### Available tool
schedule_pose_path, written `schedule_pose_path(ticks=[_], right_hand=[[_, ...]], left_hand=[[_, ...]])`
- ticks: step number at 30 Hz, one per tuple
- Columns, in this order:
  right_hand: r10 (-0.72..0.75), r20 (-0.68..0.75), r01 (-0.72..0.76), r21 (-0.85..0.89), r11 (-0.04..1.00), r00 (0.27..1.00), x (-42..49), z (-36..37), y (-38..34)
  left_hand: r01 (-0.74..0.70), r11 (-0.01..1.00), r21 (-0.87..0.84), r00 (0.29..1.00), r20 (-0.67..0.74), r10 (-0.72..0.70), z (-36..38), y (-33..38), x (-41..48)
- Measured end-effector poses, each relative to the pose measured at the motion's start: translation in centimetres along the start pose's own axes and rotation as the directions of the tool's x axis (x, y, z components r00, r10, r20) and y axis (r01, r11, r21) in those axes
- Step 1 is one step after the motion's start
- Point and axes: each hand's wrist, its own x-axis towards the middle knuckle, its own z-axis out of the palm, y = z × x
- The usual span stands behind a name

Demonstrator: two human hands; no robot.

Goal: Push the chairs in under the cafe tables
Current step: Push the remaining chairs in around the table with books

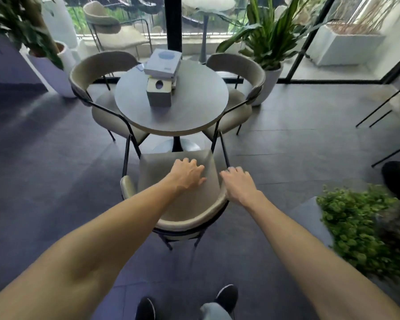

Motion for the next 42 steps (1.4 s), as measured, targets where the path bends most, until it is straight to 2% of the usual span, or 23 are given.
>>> schedule_pose_path(ticks=[5,11,15,22,27,31,34,42], right_hand=[[-0.030,-0.029,0.030,-0.021,0.999,0.999,2.1,-2.9,8.1],[-0.056,-0.015,0.055,-0.061,0.997,0.998,7.3,-5.1,18.6],[-0.064,-0.034,0.062,-0.069,0.996,0.997,11.3,-7.5,24.0],[-0.096,-0.023,0.094,-0.094,0.991,0.995,21.5,-9.8,30.3],[-0.154,-0.054,0.149,-0.088,0.985,0.987,32.2,-11.8,34.2],[-0.171,-0.016,0.168,-0.122,0.978,0.985,40.9,-15.5,38.5],[-0.205,-0.003,0.202,-0.147,0.968,0.979,46.6,-18.3,41.6],[-0.407,0.028,0.403,-0.207,0.891,0.913,63.7,-22.5,47.8]], left_hand=[[0.020,1.000,-0.002,0.991,-0.135,-0.020,-6.1,5.1,7.1],[0.097,0.986,-0.137,0.978,-0.170,-0.120,-11.4,11.3,16.1],[0.158,0.976,-0.149,0.968,-0.171,-0.183,-14.8,12.5,20.4],[0.251,0.956,-0.152,0.951,-0.144,-0.272,-17.2,9.8,30.3],[0.290,0.941,-0.176,0.948,-0.083,-0.308,-19.1,7.5,41.6],[0.293,0.934,-0.203,0.945,-0.087,-0.315,-22.3,4.9,50.6],[0.324,0.935,-0.146,0.939,-0.072,-0.337,-24.4,3.1,56.0],[0.588,0.802,-0.104,0.809,0.085,-0.582,-27.4,-1.0,70.6]])
